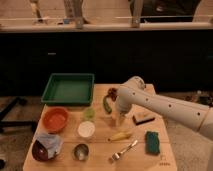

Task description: Place apple in plastic cup

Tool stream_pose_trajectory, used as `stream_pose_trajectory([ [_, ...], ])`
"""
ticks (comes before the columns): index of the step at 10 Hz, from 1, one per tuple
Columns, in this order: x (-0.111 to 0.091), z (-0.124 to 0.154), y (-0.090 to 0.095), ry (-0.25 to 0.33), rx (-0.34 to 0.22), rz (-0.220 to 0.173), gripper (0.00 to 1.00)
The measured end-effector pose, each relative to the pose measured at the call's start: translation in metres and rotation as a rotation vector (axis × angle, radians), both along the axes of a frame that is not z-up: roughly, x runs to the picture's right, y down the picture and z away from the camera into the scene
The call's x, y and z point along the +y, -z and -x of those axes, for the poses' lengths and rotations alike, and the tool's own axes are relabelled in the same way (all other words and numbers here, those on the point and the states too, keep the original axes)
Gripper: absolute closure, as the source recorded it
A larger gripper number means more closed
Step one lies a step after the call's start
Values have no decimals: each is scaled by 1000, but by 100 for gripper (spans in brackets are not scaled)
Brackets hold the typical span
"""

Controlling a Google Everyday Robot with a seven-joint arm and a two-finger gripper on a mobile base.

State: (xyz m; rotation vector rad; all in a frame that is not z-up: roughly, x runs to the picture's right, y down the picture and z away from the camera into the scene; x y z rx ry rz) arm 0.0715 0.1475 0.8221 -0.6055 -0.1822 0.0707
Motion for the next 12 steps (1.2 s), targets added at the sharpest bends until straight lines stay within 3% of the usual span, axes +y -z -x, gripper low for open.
stream_pose_trajectory([
  [6,5,-2,-32,-21,-24,38,20],
  [12,11,-7,-40,-4,-18,61,20],
])
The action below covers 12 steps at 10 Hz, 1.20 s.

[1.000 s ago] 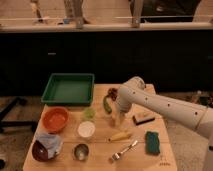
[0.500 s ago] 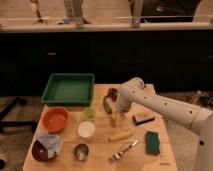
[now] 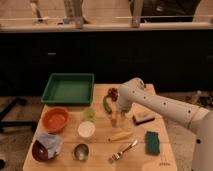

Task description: Place apple in plastic cup

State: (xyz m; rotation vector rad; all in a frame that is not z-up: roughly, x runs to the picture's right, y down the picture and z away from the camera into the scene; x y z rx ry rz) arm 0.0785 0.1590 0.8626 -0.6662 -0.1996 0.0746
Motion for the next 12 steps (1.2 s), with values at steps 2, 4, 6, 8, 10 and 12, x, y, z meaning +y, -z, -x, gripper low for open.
stream_pose_trajectory([
  [2,2,-1,-1,18,3,3,21],
  [4,2,-5,-3,19,6,5,38],
  [6,1,-7,-3,12,1,6,60],
  [8,-1,-8,-2,7,-6,0,76],
  [10,-8,-8,8,8,-15,-18,97],
  [12,-21,0,23,30,-26,-42,100],
])
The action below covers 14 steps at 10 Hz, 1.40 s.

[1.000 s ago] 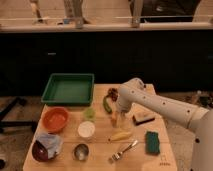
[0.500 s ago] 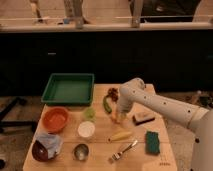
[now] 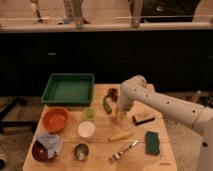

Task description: Place apple in plastic cup

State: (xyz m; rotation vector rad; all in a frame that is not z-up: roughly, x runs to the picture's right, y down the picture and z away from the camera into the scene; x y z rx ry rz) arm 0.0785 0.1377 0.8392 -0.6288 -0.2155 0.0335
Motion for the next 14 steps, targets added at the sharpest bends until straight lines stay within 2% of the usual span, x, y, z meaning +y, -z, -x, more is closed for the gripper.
stream_pose_trajectory([
  [4,-22,17,22,43,-24,-42,100],
  [7,-33,45,34,92,-57,-66,100],
  [9,-34,54,37,122,-68,-71,100],
  [10,-32,71,40,154,-87,-71,100],
  [14,-28,108,49,229,-126,-75,100],
])
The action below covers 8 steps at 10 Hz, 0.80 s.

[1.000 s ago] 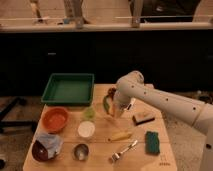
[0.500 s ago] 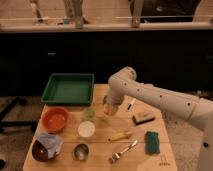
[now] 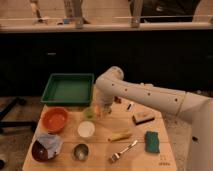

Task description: Place apple in plastic cup

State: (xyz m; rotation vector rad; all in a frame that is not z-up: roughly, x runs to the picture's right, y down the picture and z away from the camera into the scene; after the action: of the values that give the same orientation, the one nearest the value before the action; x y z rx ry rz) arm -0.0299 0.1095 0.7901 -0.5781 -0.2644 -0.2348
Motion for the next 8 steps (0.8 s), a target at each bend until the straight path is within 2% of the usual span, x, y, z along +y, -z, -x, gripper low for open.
stream_pose_trajectory([
  [8,1,-1,-1,2,0,0,100],
])
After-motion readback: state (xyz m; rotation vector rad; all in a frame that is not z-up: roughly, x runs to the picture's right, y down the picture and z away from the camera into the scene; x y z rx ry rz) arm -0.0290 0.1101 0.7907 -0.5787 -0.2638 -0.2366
